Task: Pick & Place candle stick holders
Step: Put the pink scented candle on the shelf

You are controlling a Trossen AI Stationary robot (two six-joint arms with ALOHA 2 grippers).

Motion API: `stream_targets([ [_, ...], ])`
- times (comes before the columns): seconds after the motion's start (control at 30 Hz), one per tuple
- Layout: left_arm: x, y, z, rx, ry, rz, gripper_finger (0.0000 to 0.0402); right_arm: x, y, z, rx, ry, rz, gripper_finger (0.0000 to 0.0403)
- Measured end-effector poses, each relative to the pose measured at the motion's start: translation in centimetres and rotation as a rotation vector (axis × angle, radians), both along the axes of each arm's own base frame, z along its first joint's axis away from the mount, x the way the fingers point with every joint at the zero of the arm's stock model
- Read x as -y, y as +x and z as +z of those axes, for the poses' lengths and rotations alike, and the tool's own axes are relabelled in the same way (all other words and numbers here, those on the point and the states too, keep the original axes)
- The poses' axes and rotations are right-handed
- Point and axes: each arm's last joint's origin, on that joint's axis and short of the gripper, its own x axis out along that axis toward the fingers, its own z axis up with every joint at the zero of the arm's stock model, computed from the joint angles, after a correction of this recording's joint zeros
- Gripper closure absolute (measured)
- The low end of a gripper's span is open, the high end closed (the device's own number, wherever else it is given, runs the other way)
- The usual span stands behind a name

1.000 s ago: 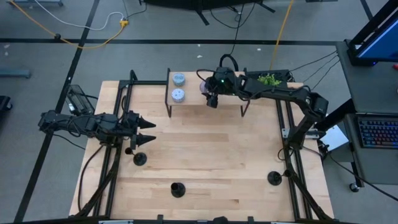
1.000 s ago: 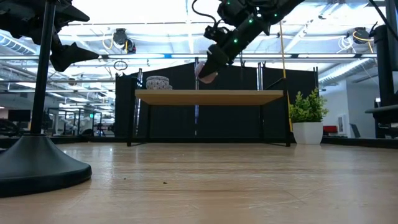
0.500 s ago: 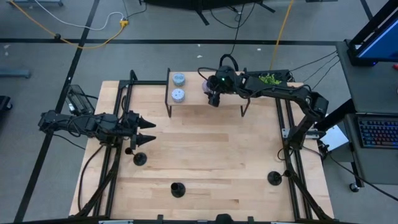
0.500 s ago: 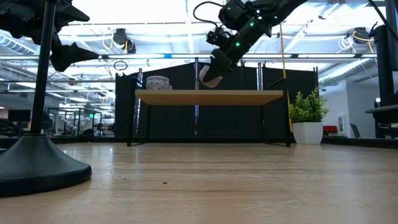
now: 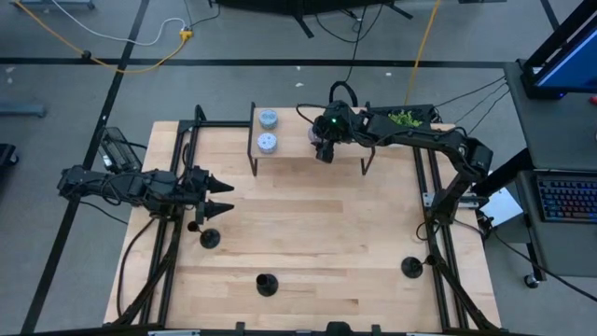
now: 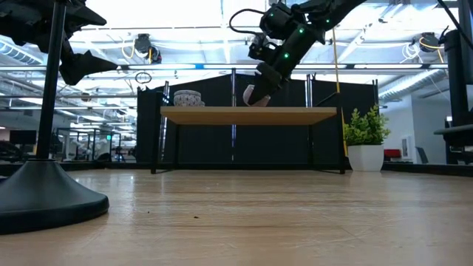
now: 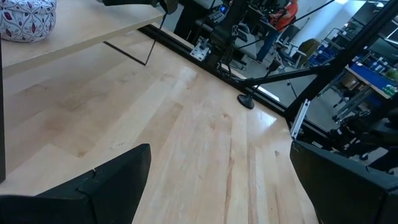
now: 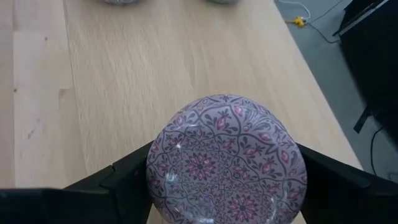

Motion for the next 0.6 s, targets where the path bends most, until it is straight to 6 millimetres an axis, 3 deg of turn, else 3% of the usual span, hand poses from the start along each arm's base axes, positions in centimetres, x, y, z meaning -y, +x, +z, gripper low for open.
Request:
stream_targets([
  [0.6, 0.01, 0.00, 0.00, 0.000, 0.000, -0.002, 0.0009, 0.02, 0.03, 0.04, 0.009, 0.005, -0.010, 0.0086],
])
